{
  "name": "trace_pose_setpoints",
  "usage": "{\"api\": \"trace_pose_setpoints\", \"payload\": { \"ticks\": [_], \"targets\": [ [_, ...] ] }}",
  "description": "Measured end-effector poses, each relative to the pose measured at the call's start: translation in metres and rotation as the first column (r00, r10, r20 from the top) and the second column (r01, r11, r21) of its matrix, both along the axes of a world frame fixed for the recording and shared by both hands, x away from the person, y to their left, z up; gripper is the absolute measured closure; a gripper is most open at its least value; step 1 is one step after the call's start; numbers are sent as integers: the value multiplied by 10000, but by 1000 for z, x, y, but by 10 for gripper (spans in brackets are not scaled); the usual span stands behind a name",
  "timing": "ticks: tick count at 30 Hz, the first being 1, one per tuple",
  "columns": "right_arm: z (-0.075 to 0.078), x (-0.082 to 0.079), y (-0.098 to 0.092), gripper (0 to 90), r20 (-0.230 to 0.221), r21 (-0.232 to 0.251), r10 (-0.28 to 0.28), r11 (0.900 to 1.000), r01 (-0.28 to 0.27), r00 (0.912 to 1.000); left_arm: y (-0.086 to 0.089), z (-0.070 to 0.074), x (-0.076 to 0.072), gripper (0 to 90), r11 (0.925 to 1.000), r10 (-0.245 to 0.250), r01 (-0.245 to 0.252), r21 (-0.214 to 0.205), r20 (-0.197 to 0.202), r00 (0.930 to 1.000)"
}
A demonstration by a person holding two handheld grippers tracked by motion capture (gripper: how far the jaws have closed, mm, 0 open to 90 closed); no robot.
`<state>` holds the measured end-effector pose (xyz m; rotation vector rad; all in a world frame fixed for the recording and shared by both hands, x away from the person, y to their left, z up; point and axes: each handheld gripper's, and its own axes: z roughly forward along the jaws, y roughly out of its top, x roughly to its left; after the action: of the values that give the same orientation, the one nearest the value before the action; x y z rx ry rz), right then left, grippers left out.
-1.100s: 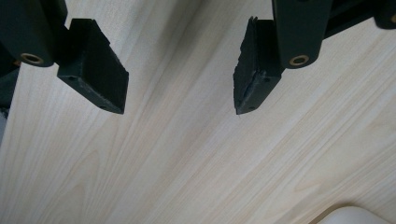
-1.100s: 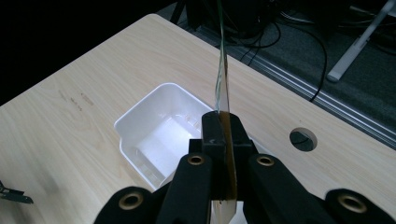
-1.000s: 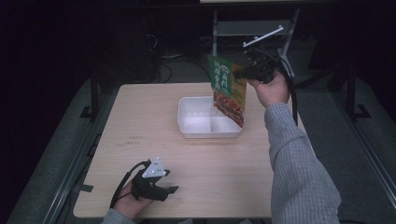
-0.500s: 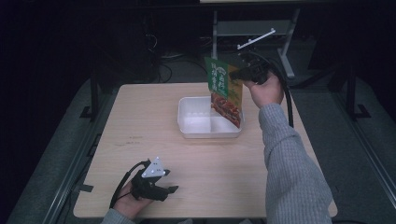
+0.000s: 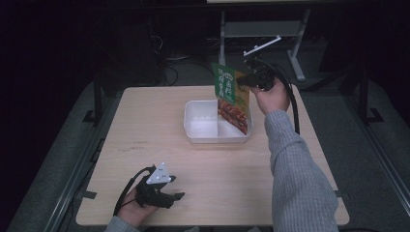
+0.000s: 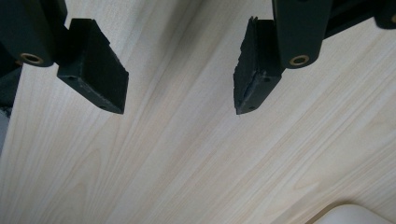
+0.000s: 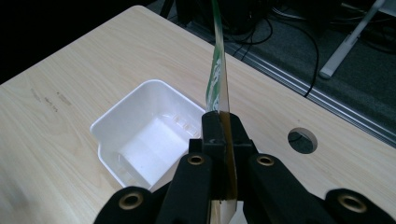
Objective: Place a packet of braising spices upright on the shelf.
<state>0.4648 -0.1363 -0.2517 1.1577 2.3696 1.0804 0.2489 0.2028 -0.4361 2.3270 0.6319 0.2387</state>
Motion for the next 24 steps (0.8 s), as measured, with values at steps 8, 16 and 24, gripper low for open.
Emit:
{"api": "trace_pose_setpoints", "payload": {
  "ticks": [8,16,24],
  "targets": [
    [-8,1,1,899,107,-47,-27,10000,27,9999,-1,0,0,350,10000,-48,48,39,-28,10000],
    [-12,2,3,899,94,-17,-8,10000,8,10000,-1,0,0,349,10000,-36,36,-2,-34,10000],
    [-15,2,2,898,38,-18,-3,10000,3,10000,-1,0,0,349,10000,-37,37,-5,-30,10000]
  ]
}}
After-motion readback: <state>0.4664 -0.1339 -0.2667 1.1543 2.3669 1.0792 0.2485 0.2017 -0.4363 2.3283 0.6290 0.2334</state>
